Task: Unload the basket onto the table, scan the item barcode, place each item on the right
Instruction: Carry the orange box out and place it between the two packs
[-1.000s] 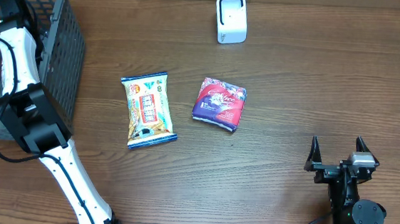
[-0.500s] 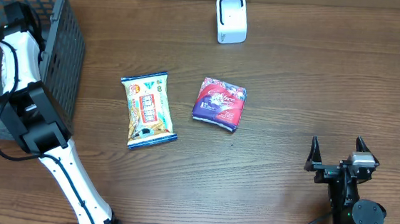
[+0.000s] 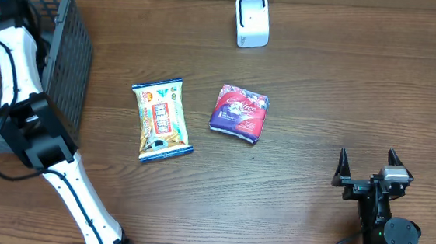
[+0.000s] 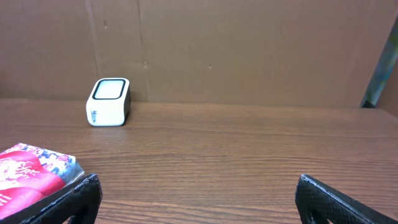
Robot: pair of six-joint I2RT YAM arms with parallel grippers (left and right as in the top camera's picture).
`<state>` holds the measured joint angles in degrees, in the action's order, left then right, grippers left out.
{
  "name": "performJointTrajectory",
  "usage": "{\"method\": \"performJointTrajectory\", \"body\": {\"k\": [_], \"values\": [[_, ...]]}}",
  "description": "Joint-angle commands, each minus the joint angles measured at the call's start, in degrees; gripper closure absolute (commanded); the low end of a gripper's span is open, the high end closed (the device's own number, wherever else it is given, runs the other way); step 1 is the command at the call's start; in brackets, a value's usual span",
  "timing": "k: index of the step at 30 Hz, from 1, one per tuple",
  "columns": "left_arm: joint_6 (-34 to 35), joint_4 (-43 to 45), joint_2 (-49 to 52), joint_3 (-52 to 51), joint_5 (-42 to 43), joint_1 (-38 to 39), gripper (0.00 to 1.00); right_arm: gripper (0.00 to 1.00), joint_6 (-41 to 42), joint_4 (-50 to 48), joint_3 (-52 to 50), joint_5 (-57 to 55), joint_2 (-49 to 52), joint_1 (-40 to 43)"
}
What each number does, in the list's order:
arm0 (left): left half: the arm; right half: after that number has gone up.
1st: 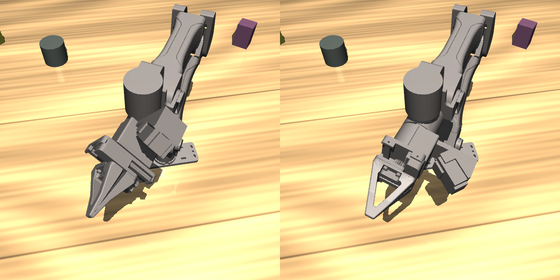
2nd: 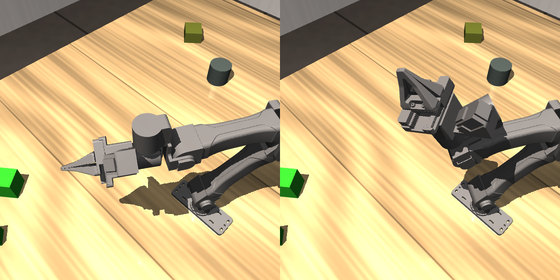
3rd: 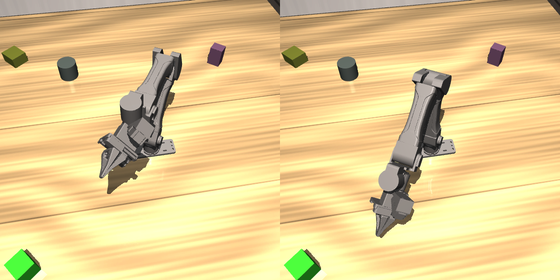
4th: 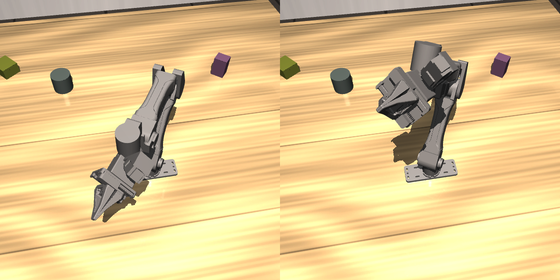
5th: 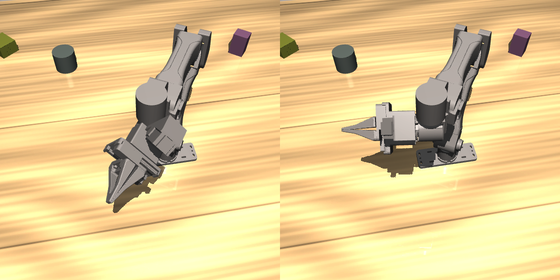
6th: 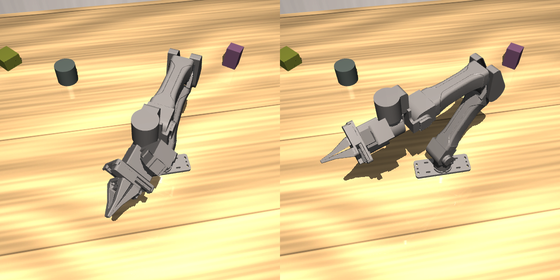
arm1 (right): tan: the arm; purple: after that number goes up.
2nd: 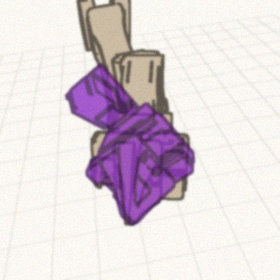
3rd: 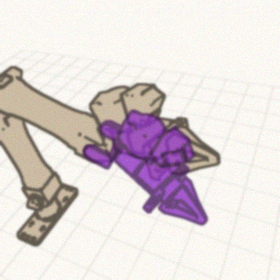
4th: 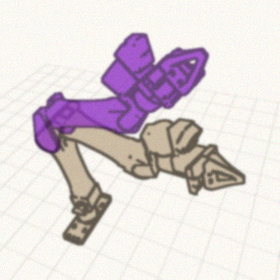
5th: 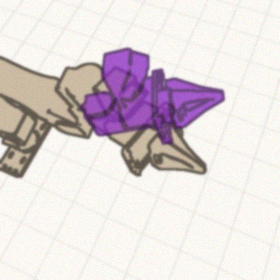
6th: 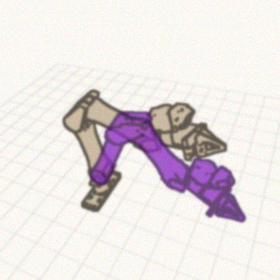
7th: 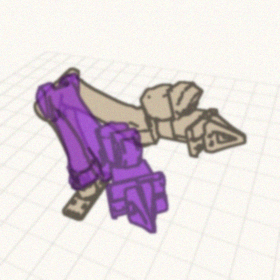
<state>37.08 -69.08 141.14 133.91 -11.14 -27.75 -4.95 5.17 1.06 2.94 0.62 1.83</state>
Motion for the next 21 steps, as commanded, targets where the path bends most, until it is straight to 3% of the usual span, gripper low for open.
{"method": "performJointTrajectory", "body": {"k": [1,9,17,21], "values": [[-1.1,-2.4,-9.9,7.0,0.7,0.2,0.96,0.00,-0.2,-0.4,-0.6,-0.3,-0.5,-0.3],[-0.9,-4.6,-22.6,8.1,1.7,2.1,0.96,0.00,-0.2,-0.4,-0.6,-0.3,-0.5,-0.3],[-1.4,-14.3,-31.5,8.1,26.3,10.1,0.96,0.00,-0.2,-0.4,-0.6,-0.3,-0.5,-0.3],[-4.3,-19.1,-31.1,7.7,28.5,19.7,0.96,0.00,-0.2,-0.4,-0.6,-0.3,-0.5,-0.3]]}}
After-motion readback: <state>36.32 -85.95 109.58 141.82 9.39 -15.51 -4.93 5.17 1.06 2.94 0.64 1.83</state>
